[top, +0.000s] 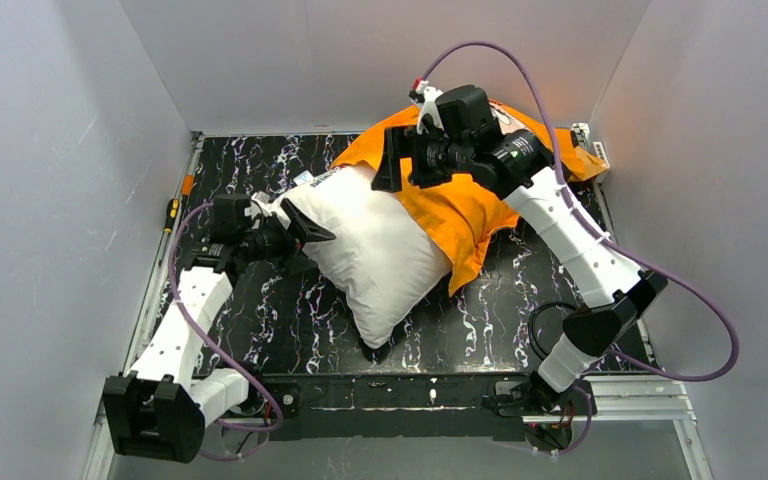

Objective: Put the pillow into the pillowcase
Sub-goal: Stuff the pillow into the pillowcase.

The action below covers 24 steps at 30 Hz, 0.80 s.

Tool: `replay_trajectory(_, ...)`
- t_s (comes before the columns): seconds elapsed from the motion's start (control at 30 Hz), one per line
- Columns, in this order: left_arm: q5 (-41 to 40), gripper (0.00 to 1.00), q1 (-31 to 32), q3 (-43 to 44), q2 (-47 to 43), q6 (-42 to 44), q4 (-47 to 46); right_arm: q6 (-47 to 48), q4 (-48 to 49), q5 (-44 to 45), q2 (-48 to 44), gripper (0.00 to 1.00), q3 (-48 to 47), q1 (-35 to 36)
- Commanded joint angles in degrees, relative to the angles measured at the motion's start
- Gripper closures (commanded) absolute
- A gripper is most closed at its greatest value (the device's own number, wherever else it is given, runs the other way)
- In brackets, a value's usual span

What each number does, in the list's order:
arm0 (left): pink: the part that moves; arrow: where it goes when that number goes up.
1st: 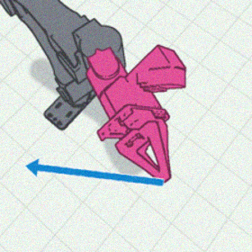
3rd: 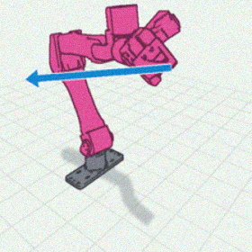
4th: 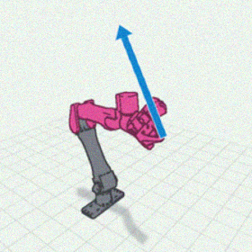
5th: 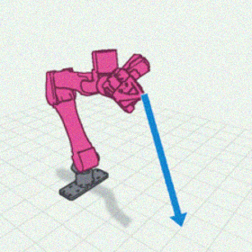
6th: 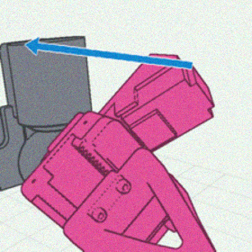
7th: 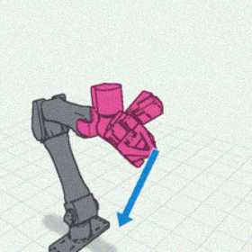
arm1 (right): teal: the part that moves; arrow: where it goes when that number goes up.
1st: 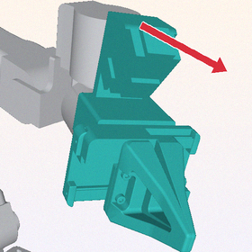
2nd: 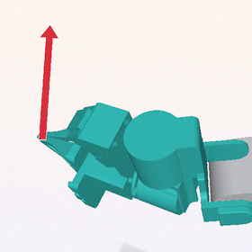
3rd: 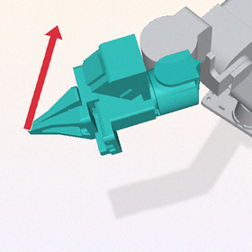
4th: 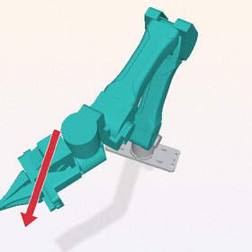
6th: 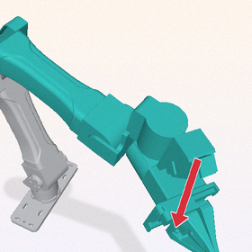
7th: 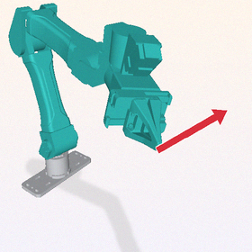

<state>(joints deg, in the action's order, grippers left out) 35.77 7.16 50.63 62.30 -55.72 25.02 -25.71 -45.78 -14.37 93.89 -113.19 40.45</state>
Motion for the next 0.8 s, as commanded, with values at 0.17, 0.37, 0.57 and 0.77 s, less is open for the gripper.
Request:
replay_trajectory(0.17,3.1,0.14,0.2,-9.2,-3.8,-4.0,-2.7,16.1,-14.4,28.5,5.9,0.02,0.8,0.3)
replay_trajectory(0.37,4.0,0.23,0.2,-9.3,-0.1,-4.3,-7.1,18.8,-12.2,29.9,12.5,0.04,-2.5,0.3)
replay_trajectory(0.57,3.6,0.43,0.3,-9.1,4.5,-4.8,-12.1,20.2,-15.1,26.7,14.7,0.86,-12.6,0.3)
replay_trajectory(0.77,5.2,0.83,1.7,-4.5,11.0,-6.1,-17.3,18.0,-16.2,7.9,12.4,0.99,-17.4,0.3)
